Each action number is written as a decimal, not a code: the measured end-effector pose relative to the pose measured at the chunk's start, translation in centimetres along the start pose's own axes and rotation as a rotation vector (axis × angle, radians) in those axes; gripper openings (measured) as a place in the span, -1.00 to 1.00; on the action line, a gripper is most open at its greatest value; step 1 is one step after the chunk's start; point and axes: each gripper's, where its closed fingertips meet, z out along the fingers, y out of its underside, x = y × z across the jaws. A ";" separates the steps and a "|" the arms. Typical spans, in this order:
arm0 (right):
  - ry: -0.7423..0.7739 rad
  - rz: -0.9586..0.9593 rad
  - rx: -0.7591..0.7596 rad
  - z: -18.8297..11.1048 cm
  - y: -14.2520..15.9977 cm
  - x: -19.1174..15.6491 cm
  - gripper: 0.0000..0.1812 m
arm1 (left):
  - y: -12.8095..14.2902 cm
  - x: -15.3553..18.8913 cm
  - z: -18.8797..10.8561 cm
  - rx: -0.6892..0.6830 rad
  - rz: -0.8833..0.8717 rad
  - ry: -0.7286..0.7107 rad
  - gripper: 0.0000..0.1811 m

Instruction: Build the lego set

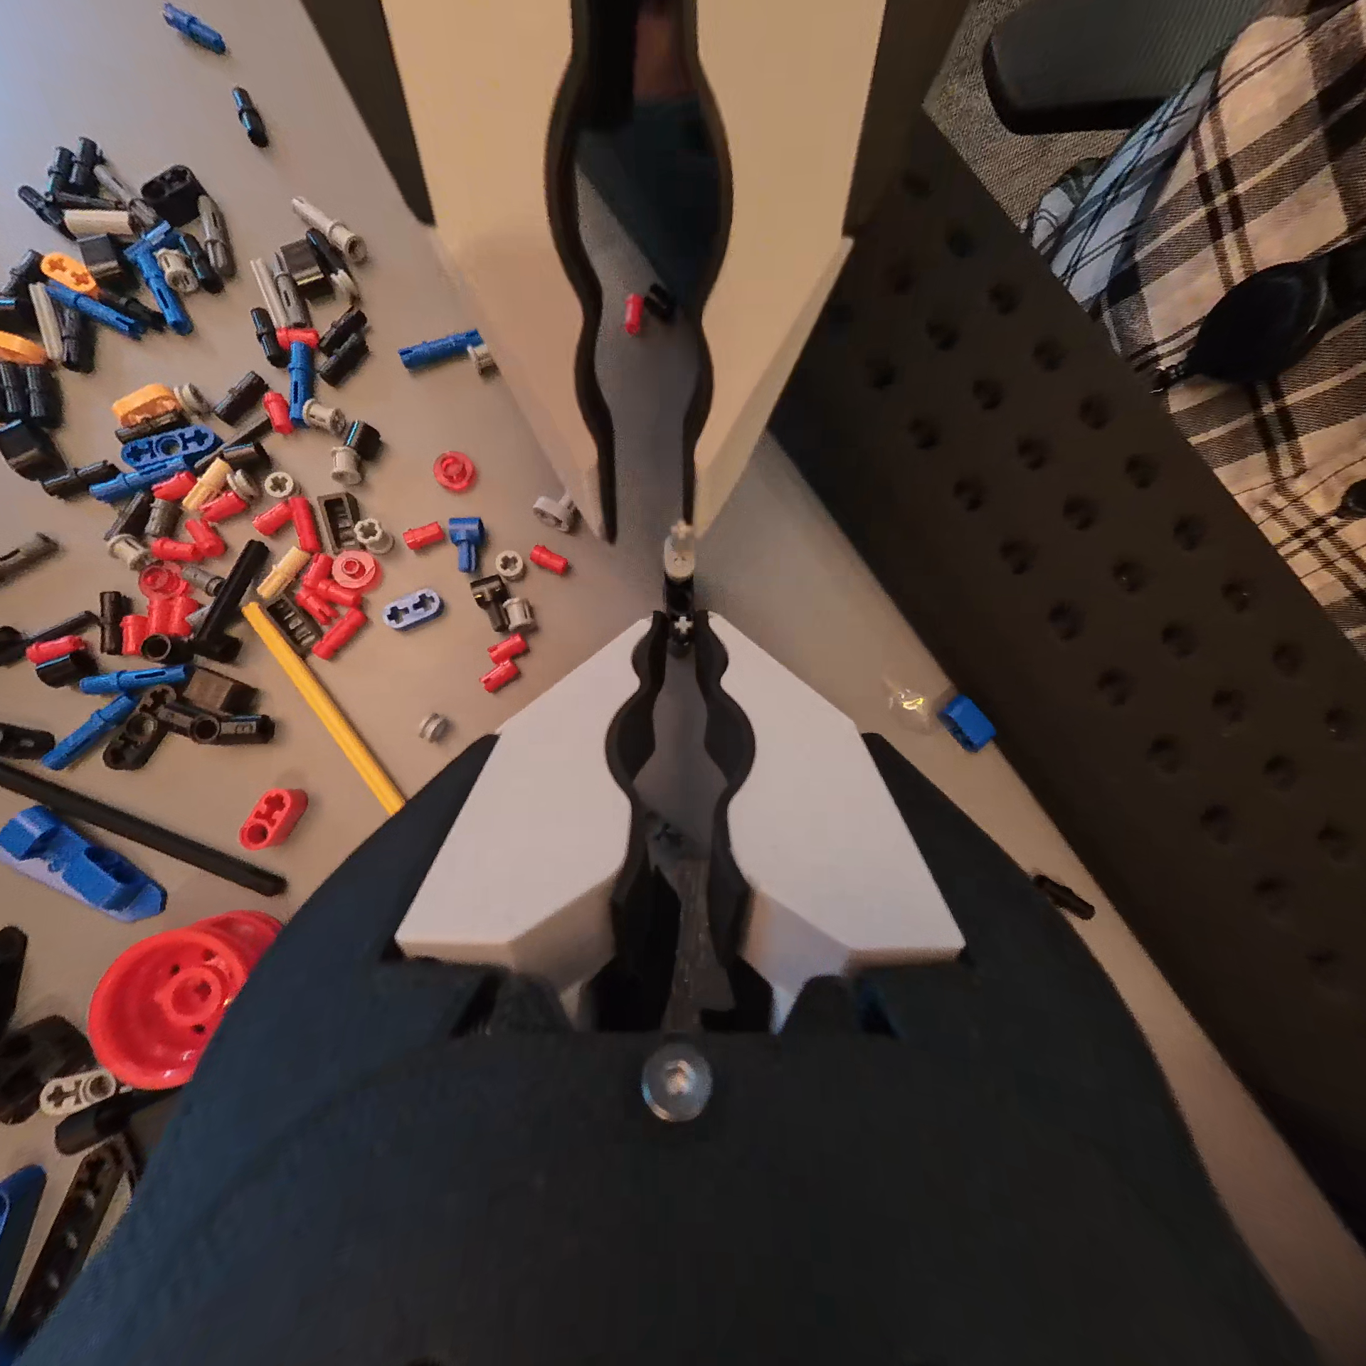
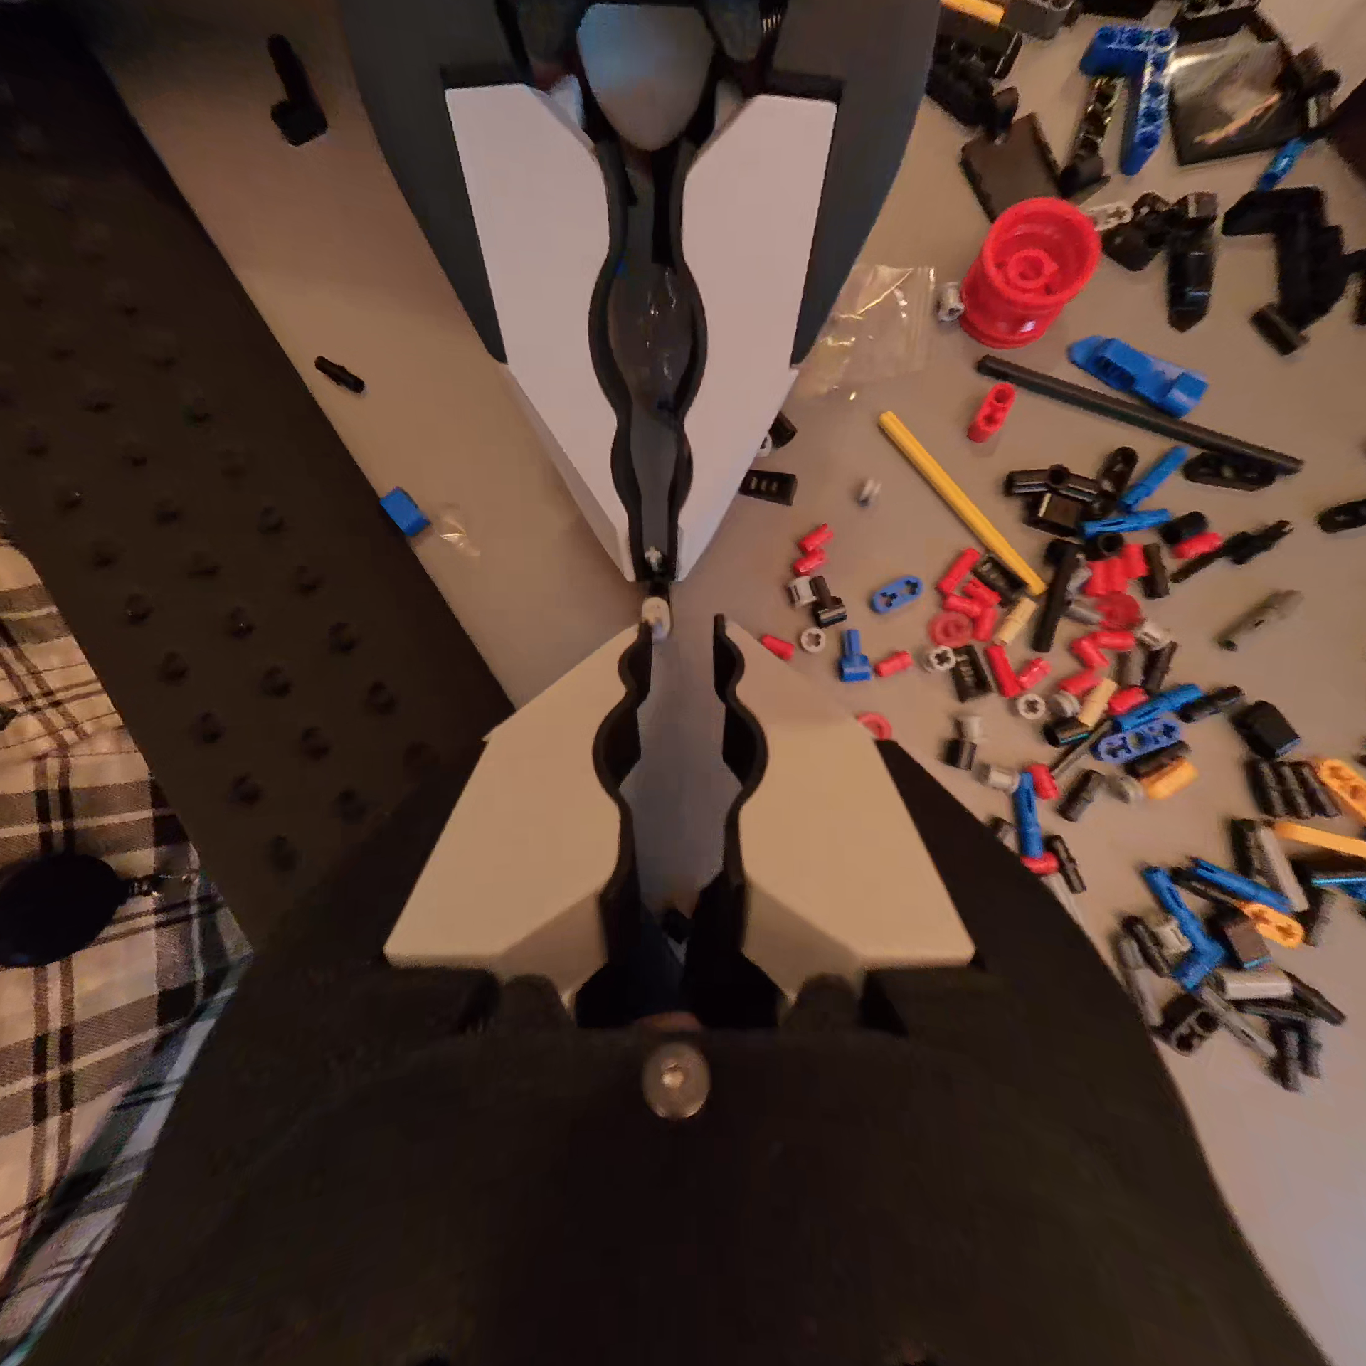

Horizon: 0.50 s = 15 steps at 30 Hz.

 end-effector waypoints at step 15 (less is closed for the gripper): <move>-0.006 -0.095 -0.040 1.0 0.2 -0.9 -0.93 | -0.1 0.0 0.1 -0.009 -0.001 -0.007 -0.93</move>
